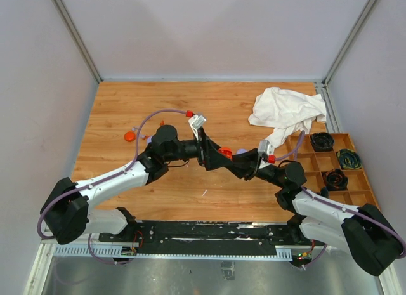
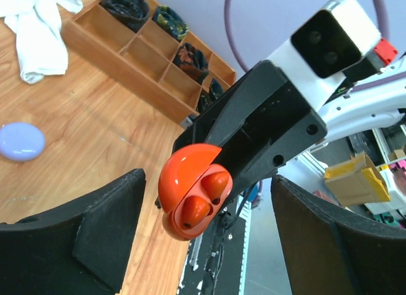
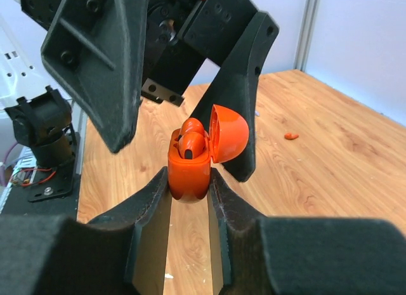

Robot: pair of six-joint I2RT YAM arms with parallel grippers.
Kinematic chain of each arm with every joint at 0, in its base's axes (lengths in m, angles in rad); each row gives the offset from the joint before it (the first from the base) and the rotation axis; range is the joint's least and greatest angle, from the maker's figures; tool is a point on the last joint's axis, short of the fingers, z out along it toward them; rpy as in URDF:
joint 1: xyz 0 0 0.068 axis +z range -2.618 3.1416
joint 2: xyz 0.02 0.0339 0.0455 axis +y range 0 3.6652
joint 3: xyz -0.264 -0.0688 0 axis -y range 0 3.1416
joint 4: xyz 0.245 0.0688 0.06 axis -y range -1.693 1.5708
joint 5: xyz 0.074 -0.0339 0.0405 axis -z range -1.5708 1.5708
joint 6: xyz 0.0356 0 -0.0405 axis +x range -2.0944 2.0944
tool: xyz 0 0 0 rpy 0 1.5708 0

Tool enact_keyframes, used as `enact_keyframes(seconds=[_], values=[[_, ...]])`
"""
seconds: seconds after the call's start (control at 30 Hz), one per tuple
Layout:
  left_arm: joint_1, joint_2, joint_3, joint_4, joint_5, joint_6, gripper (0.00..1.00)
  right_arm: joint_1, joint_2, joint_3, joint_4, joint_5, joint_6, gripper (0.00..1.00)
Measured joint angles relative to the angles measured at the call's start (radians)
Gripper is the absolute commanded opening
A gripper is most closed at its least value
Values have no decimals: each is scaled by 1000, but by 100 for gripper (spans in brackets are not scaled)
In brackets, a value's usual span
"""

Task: Insert the wireless bluetooth earbuds into the charging case
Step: Close the charging case.

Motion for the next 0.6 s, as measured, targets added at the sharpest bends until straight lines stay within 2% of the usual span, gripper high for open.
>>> enact_keyframes(seconds=[0.27, 0.6], values=[[27, -2, -17, 111, 87, -44, 81, 0, 16, 17, -27, -52, 21, 10], [58, -31, -63, 171, 139, -68, 79, 0, 37, 34, -51, -105, 45, 10]])
